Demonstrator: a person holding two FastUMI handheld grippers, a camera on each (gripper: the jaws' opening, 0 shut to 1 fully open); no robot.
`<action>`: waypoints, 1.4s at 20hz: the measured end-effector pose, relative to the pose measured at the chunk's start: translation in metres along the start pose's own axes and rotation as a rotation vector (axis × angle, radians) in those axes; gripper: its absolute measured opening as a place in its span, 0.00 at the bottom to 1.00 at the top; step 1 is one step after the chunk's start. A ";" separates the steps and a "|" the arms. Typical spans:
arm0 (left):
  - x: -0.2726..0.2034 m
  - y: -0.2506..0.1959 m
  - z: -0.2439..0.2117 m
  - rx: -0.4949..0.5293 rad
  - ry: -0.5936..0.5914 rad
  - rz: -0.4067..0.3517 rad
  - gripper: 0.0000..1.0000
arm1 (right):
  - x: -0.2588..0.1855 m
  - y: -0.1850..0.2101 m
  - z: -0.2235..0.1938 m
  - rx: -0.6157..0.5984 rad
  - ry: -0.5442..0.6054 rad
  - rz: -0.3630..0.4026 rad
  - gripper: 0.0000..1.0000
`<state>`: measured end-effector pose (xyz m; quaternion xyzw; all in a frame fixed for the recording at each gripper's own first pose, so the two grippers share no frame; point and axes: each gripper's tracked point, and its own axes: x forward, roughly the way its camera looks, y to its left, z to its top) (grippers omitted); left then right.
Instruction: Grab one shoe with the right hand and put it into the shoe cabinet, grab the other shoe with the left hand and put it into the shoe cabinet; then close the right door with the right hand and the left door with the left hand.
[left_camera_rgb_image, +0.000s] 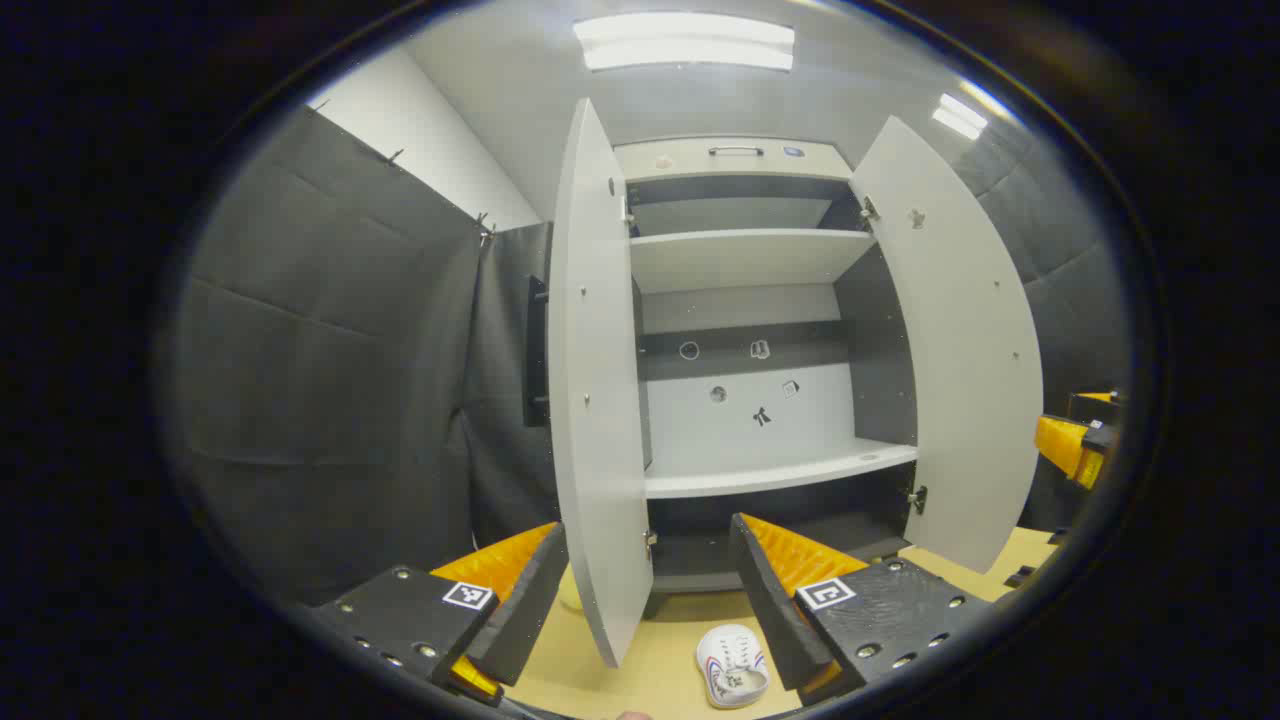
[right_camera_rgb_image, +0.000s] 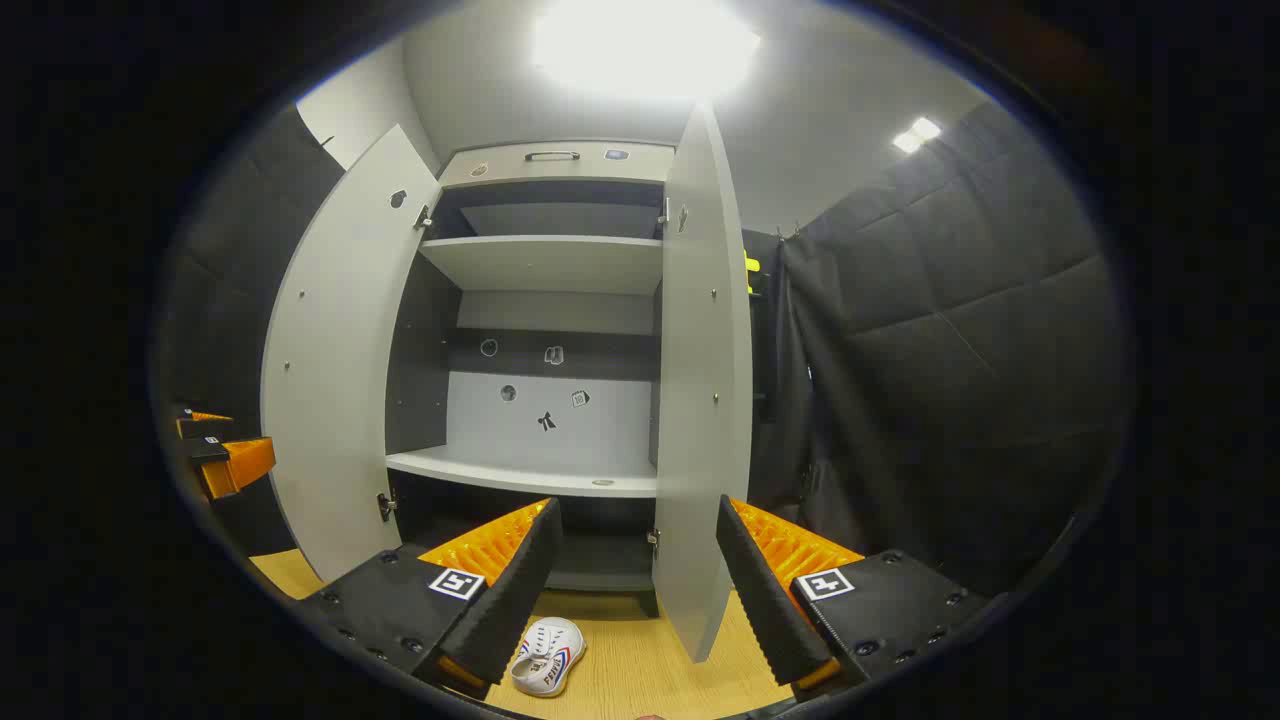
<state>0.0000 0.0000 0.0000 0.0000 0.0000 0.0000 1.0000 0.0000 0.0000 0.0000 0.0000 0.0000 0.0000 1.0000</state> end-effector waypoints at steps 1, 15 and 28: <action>0.001 0.000 0.001 0.001 -0.001 0.000 0.98 | 0.001 0.000 0.001 0.000 0.000 -0.001 0.97; 0.005 -0.004 0.004 0.013 -0.011 0.009 0.98 | 0.006 0.001 0.001 0.000 0.017 0.019 0.97; 0.008 0.001 0.004 0.025 -0.011 0.030 0.98 | 0.012 0.002 0.002 -0.002 0.013 0.036 0.97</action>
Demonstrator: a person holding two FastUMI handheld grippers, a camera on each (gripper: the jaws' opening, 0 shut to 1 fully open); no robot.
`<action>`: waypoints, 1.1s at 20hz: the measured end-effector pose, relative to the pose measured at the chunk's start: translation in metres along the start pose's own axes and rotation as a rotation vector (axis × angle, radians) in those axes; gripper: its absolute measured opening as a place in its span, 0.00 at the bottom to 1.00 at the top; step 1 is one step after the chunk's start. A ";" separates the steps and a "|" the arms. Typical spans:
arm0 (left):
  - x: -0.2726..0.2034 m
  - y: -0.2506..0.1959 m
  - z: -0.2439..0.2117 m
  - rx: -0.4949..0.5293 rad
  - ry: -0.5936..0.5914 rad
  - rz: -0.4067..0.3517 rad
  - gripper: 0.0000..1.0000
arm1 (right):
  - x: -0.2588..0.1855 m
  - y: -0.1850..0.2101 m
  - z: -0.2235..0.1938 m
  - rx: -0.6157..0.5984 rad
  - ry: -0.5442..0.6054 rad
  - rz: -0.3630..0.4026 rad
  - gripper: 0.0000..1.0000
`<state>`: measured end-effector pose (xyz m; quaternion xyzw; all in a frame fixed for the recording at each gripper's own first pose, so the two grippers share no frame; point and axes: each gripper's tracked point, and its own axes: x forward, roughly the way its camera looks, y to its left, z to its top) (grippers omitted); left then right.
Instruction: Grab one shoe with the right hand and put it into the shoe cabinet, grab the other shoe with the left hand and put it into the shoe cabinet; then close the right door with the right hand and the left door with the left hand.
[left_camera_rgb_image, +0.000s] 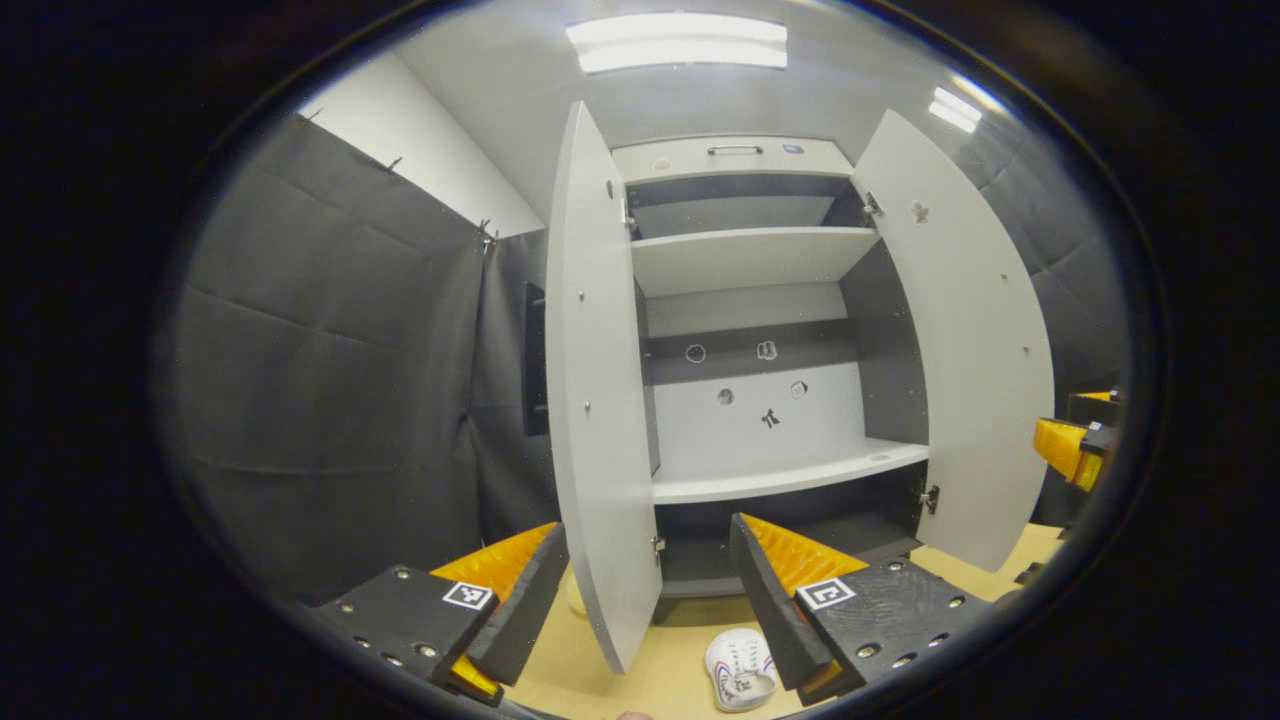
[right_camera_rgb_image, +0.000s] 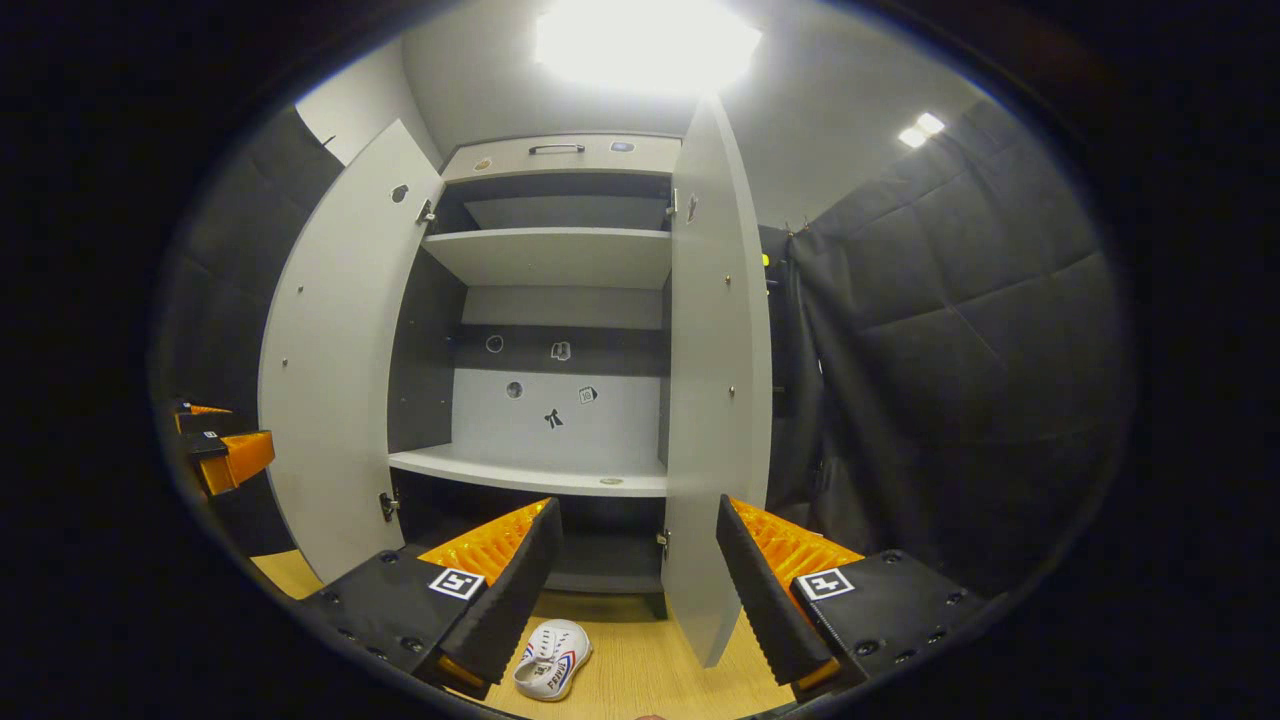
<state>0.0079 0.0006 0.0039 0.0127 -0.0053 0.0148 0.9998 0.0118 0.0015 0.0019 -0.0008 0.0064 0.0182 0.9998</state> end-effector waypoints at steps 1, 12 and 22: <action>0.000 0.001 0.000 0.000 -0.001 0.001 0.98 | 0.000 0.000 0.000 0.000 0.000 0.001 0.97; -0.010 0.013 -0.005 0.012 0.007 0.031 0.98 | 0.026 0.028 -0.029 -0.008 0.071 0.071 0.98; -0.026 0.038 -0.010 0.040 0.026 0.119 0.93 | 0.084 0.098 -0.142 -0.038 0.358 0.234 0.98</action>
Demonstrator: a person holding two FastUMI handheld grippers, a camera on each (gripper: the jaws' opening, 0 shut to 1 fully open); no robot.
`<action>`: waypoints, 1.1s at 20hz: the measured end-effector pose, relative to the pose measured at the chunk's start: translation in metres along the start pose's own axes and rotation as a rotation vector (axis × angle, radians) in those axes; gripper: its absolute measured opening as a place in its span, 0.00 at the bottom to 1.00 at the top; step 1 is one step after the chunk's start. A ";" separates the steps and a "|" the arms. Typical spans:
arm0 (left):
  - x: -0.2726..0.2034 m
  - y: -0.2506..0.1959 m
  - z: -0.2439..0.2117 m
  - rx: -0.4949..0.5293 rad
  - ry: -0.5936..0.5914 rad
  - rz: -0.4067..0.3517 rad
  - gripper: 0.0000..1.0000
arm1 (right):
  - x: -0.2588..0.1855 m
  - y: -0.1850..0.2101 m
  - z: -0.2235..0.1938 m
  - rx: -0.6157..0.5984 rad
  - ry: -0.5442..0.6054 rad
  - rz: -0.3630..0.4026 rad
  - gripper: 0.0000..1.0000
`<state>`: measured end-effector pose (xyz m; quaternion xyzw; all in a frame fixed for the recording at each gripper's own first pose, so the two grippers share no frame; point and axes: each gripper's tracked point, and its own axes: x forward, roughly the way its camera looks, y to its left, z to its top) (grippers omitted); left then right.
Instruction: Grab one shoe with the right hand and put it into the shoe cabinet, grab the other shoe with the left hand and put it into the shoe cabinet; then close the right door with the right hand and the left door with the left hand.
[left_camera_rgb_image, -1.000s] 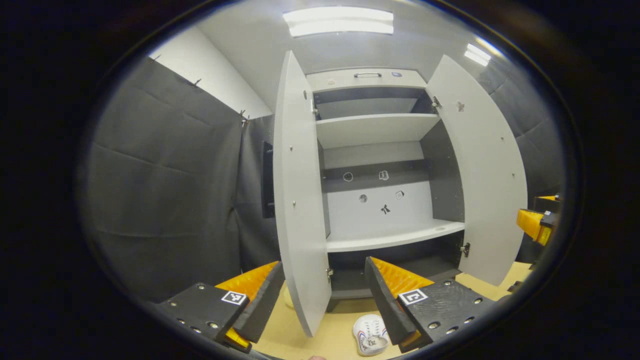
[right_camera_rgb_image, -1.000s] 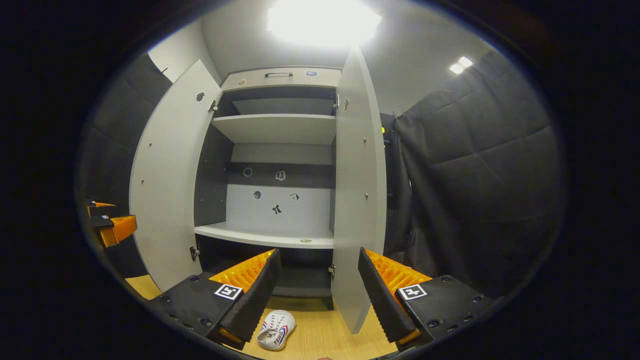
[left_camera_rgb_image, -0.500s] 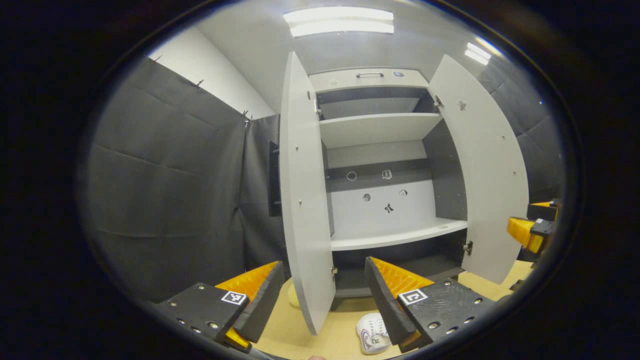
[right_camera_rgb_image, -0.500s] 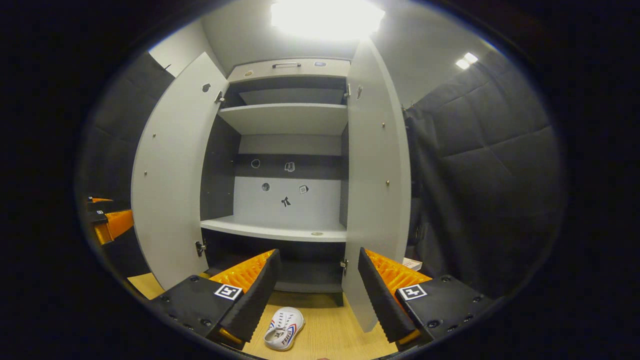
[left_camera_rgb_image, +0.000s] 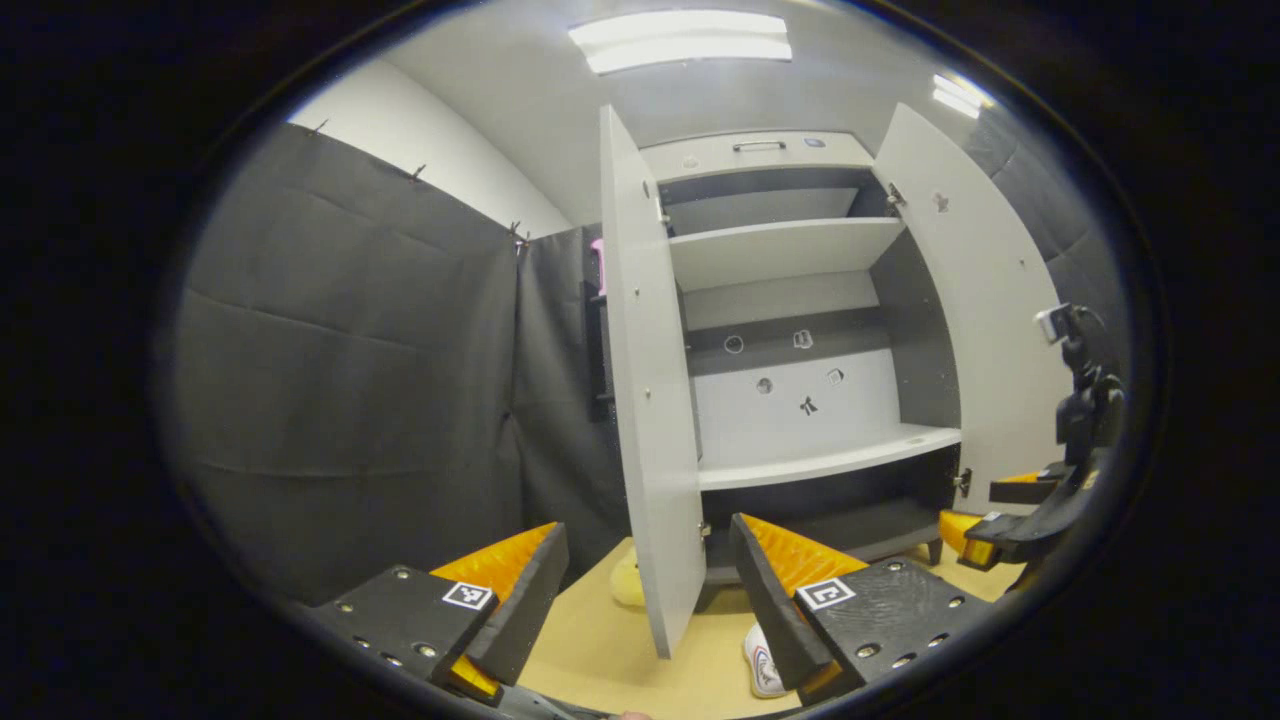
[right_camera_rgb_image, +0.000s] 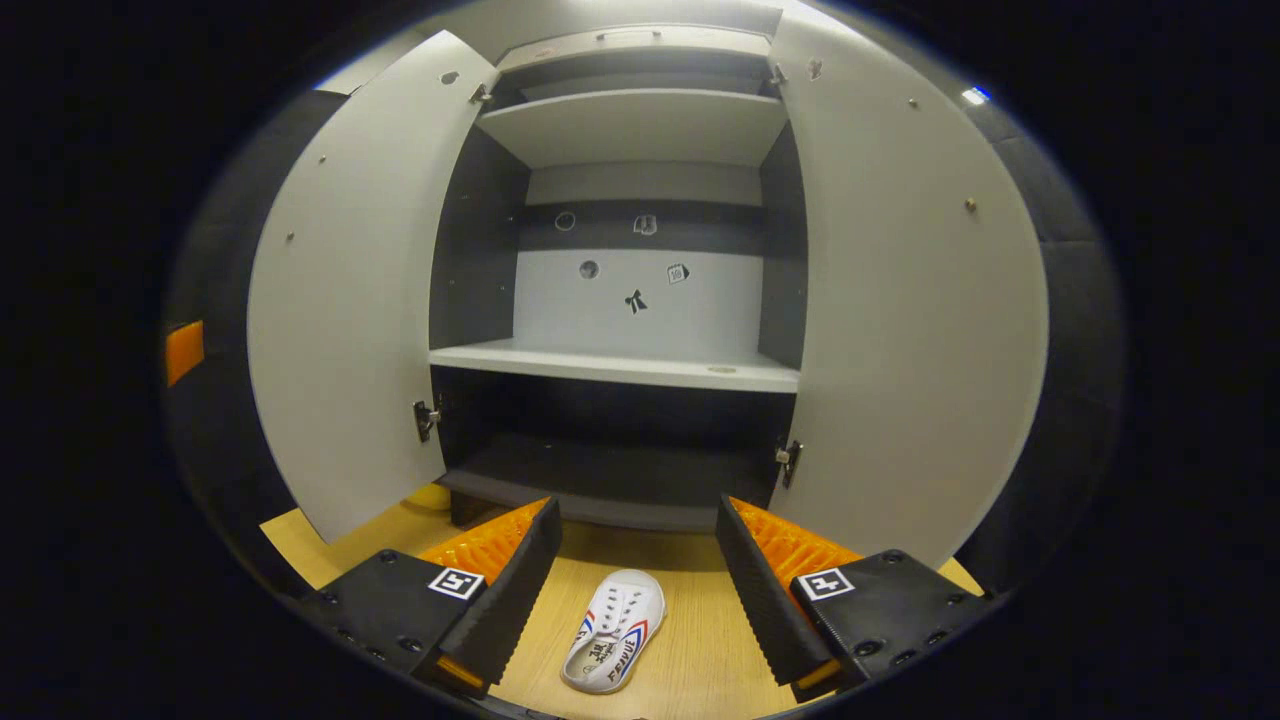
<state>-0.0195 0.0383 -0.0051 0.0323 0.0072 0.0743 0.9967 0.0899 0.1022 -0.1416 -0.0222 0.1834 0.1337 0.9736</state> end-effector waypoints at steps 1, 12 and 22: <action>-0.001 0.002 0.000 0.003 0.003 0.008 0.93 | 0.010 0.004 -0.014 -0.001 0.046 0.016 0.98; -0.025 0.031 -0.015 0.043 0.059 0.107 0.98 | 0.068 0.044 -0.146 0.042 0.439 0.149 0.98; -0.037 0.040 -0.017 0.062 0.077 0.161 0.93 | 0.088 0.058 -0.202 0.043 0.645 0.160 0.84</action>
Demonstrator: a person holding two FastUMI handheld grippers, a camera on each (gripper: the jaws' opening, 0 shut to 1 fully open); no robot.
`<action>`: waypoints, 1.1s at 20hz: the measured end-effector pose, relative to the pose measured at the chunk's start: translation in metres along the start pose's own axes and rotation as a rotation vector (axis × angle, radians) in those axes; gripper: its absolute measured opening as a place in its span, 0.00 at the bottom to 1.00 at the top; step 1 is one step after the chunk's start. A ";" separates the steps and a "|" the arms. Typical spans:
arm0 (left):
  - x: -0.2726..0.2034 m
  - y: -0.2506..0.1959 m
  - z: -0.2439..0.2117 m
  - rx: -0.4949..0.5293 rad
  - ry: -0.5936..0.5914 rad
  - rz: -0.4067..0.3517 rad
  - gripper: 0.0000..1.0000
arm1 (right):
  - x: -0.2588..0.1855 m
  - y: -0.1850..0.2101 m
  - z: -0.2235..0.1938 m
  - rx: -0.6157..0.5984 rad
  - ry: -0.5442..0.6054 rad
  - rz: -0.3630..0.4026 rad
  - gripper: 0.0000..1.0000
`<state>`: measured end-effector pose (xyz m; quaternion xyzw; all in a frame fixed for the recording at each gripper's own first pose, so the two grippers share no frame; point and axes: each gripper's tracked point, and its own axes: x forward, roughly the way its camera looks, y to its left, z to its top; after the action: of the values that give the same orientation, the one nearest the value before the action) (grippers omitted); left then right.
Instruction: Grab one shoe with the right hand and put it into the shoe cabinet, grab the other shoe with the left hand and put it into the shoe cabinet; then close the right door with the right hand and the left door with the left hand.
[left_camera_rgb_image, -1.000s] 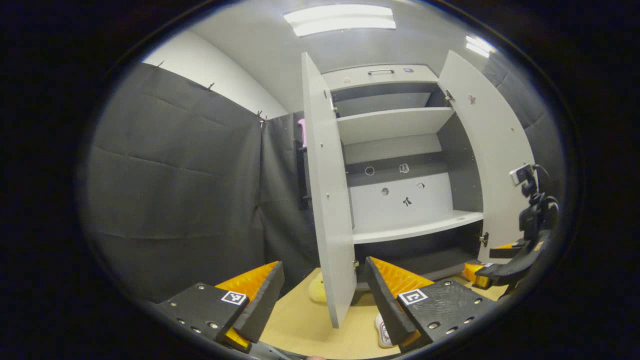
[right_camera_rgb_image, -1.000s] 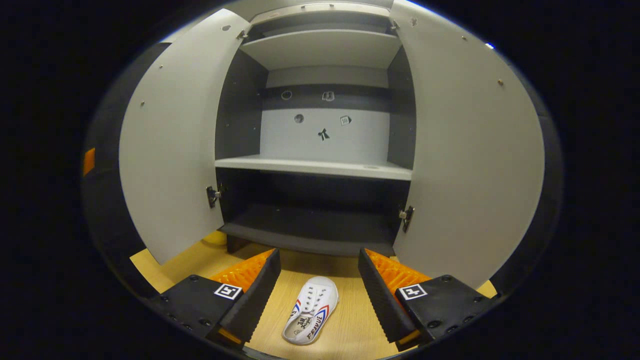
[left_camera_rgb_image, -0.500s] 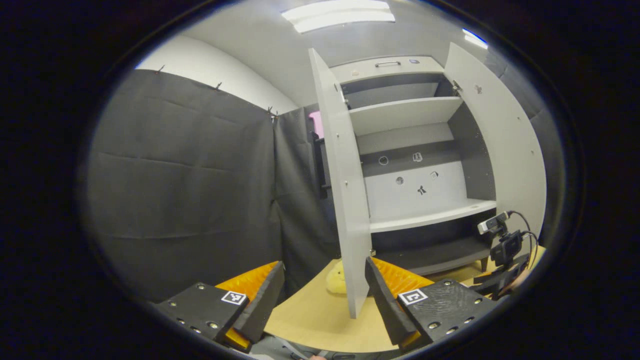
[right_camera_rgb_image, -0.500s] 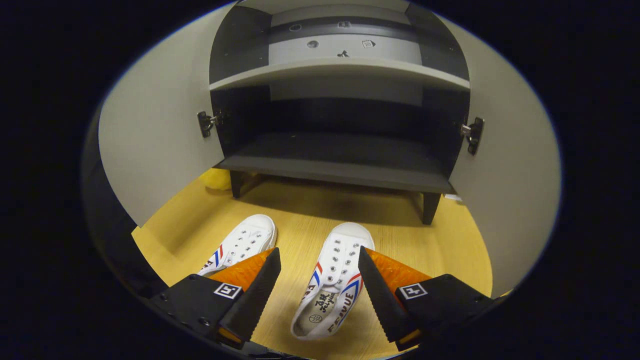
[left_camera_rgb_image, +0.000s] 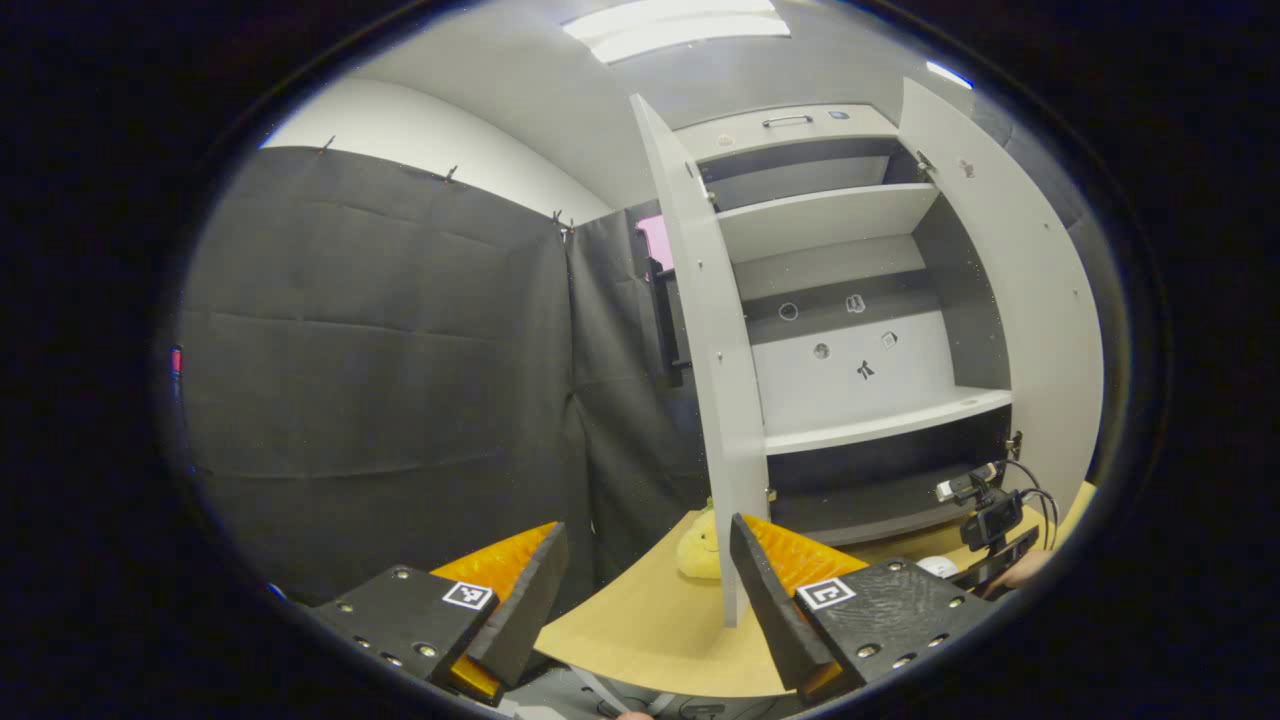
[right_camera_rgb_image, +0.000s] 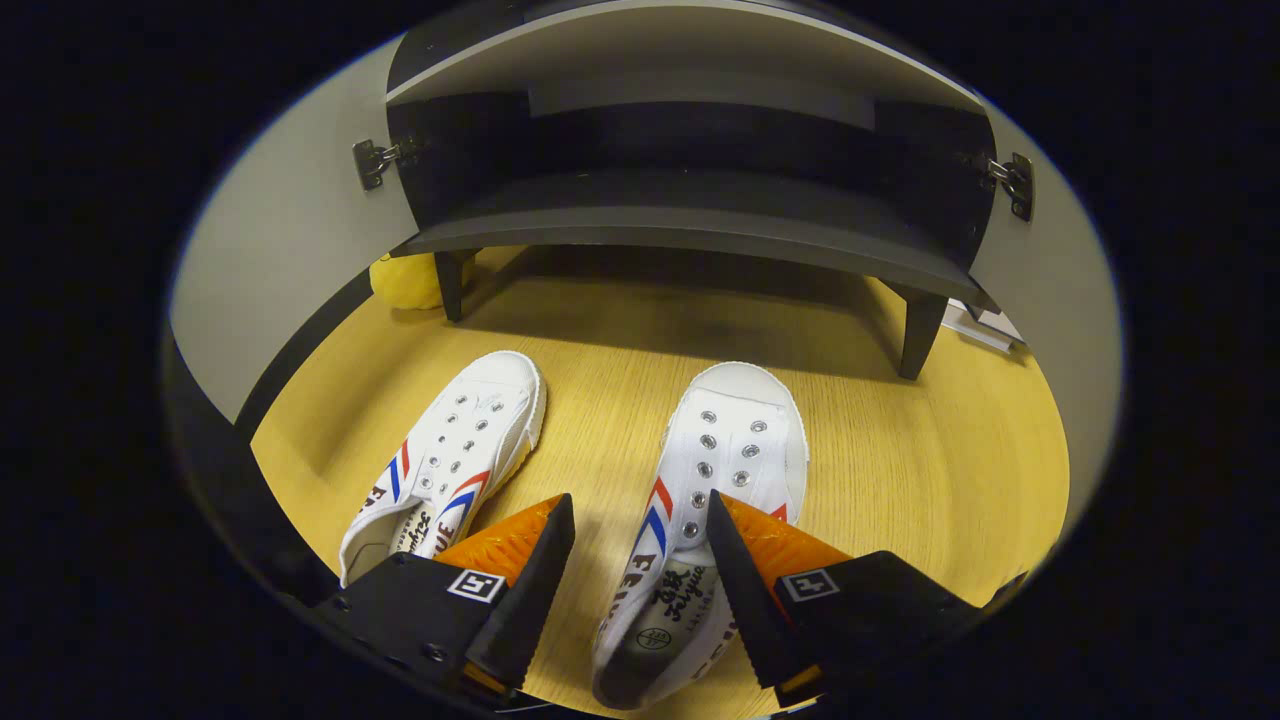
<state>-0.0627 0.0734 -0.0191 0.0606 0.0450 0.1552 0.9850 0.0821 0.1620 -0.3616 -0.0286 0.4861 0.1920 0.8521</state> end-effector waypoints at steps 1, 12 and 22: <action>0.000 0.000 0.000 0.000 0.000 0.001 0.98 | 0.003 -0.001 -0.002 -0.002 0.015 -0.007 0.83; -0.010 -0.012 0.006 -0.003 -0.013 0.005 0.93 | -0.004 -0.024 0.004 0.027 0.054 -0.027 0.00; -0.021 -0.062 0.007 -0.012 -0.034 -0.065 0.98 | -0.069 -0.034 0.050 0.097 -0.091 0.057 0.01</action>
<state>-0.0636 0.0078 -0.0190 0.0559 0.0294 0.1223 0.9905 0.1035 0.1220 -0.2822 0.0353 0.4561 0.1936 0.8679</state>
